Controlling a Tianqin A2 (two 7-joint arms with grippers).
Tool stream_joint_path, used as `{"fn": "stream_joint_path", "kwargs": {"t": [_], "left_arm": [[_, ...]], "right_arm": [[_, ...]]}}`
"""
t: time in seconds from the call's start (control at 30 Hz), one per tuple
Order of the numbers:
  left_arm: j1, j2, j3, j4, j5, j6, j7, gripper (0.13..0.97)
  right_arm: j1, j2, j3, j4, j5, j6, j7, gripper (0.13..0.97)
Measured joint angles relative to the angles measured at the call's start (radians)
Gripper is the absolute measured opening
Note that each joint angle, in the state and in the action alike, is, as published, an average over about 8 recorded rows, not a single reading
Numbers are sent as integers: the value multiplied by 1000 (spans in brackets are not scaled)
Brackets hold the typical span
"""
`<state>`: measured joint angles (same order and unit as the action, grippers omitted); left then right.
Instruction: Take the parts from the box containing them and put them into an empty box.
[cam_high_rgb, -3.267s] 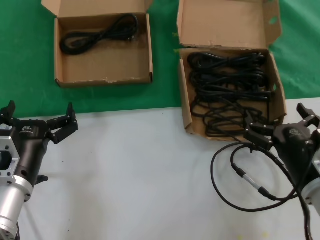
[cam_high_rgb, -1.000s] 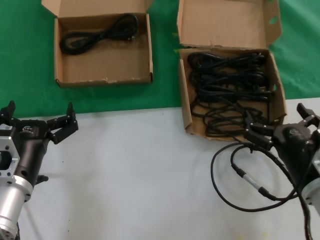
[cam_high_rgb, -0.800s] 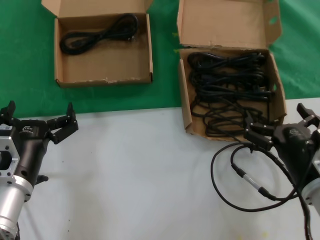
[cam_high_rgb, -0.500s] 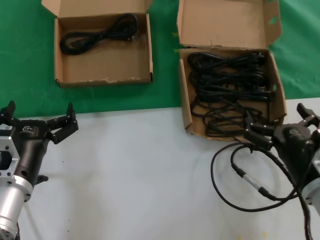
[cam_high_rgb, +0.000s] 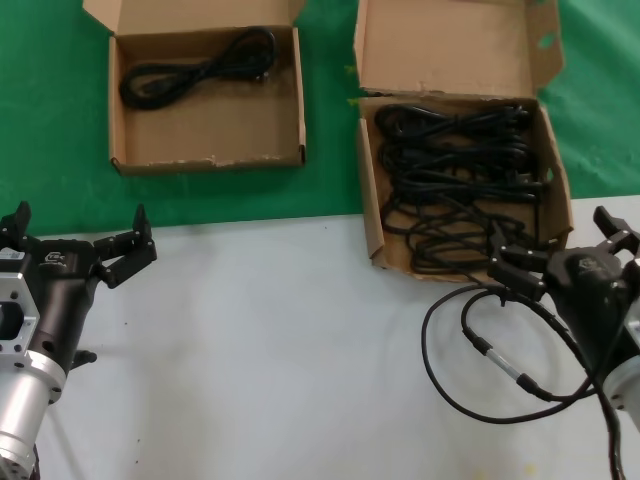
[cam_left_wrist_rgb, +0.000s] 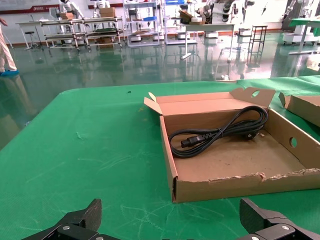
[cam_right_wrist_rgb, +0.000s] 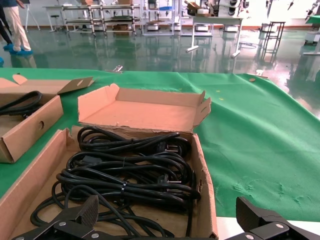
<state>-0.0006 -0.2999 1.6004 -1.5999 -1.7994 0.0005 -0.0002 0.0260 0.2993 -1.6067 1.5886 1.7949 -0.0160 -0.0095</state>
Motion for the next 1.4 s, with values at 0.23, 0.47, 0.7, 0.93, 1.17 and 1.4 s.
{"fn": "stream_joint_path", "kwargs": {"t": [0.23,0.47,0.7,0.93,1.17,1.4], "left_arm": [[0,0,0,0,0,0,0,966],[0,0,0,0,0,0,0,966],[0,0,0,0,0,0,0,966],[0,0,0,0,0,0,0,966],[0,0,0,0,0,0,0,966],[0,0,0,0,0,0,0,966]], "right_arm": [[0,0,0,0,0,0,0,966],[0,0,0,0,0,0,0,966],[0,0,0,0,0,0,0,966],[0,0,0,0,0,0,0,966],[0,0,0,0,0,0,0,966],[0,0,0,0,0,0,0,966]]}}
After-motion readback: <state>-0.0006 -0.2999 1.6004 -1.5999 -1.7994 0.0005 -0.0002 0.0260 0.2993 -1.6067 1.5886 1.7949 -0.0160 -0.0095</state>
